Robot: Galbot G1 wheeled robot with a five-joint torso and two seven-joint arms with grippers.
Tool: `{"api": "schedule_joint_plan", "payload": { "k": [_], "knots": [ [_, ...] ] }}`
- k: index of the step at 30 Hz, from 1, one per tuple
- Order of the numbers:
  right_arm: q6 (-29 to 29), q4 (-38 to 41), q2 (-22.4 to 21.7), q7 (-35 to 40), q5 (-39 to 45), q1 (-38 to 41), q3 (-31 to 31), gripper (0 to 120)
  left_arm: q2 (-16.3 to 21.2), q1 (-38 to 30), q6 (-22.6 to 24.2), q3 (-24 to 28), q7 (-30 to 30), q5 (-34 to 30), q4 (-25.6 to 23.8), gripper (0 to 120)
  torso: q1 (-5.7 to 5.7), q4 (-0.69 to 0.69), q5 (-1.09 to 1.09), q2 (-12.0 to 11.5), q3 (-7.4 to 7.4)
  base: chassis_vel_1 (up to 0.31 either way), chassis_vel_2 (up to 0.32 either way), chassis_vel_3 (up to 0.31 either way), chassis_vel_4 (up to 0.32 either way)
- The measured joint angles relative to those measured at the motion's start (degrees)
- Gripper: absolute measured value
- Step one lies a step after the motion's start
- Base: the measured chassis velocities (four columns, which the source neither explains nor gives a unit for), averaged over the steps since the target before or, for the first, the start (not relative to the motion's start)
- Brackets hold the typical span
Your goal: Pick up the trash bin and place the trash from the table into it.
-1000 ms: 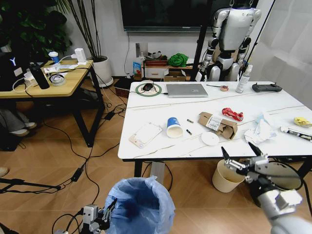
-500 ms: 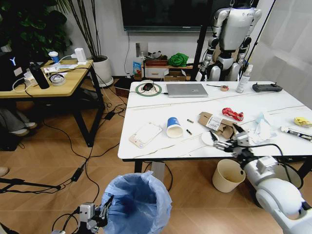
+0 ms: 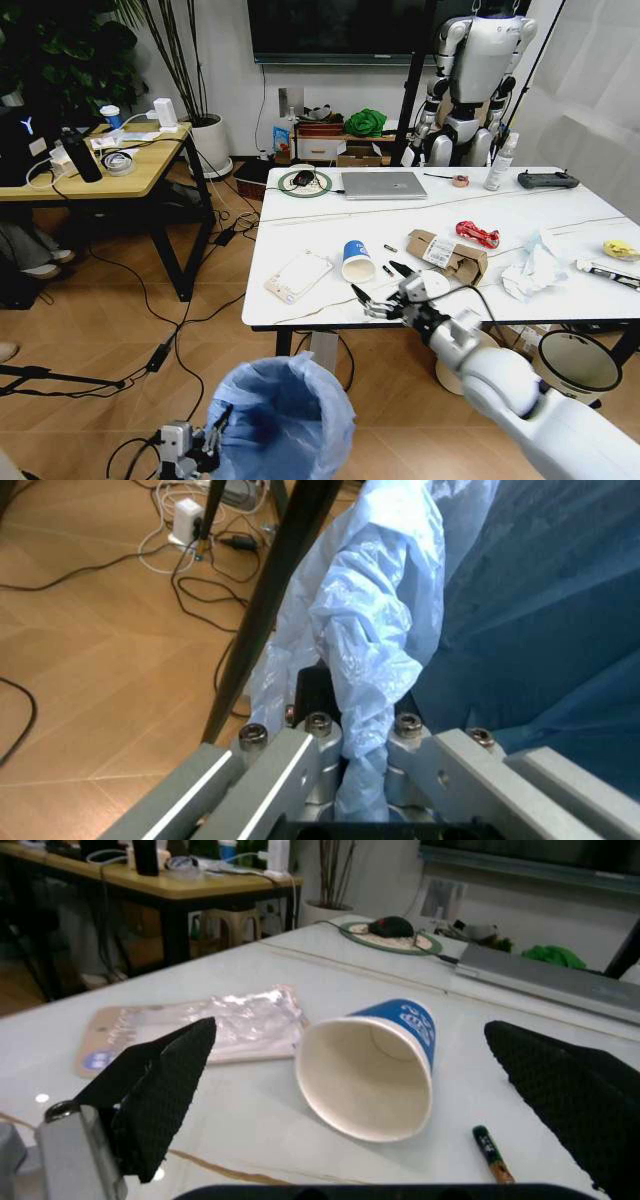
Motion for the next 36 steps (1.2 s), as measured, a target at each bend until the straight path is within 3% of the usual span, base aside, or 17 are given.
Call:
{"api": "schedule_joint_plan", "payload": {
  "k": [4,10,14,22,26,36],
  "knots": [
    [0.0,-3.3,1.1,0.0,-0.9,2.0,-0.7,100,1.0,0.0,0.0,-0.2,-0.1,-0.8,-0.3,0,0.0,0.0,-0.02,0.0,0.0,0.0,0.0,0.0,0.0],
    [-1.3,-5.0,2.1,0.6,-1.3,3.7,-0.8,100,5.6,1.2,0.5,-2.2,-1.3,-3.8,-2.6,0,-0.01,-0.01,-0.01,0.0,-0.01,0.0,0.0,0.0,0.0],
    [-1.9,-5.9,2.5,1.7,-1.1,5.0,-2.4,100,12.1,3.2,0.9,-4.2,-2.5,-7.5,-4.1,0,-0.01,-0.01,-0.01,0.0,-0.01,0.0,0.0,0.0,0.0],
    [-1.7,-8.3,3.3,2.4,-0.5,7.4,-3.6,100,18.7,3.2,1.9,-7.8,-4.3,-12.8,-5.3,0,-0.01,-0.01,-0.01,0.0,-0.01,0.0,0.0,0.0,0.0],
    [-1.9,-8.9,3.7,2.4,-0.7,7.7,-3.6,100,19.3,2.2,2.1,-8.4,-4.5,-13.7,-5.3,0,-0.01,-0.01,0.0,0.0,-0.01,0.0,0.0,0.0,0.0],
    [-1.8,-13.3,5.3,2.0,-1.0,11.1,-5.0,100,16.0,0.4,2.4,-6.8,-4.3,-13.2,-4.7,0,-0.01,-0.01,-0.01,0.0,-0.02,0.0,0.0,0.0,0.0]
  ]
}}
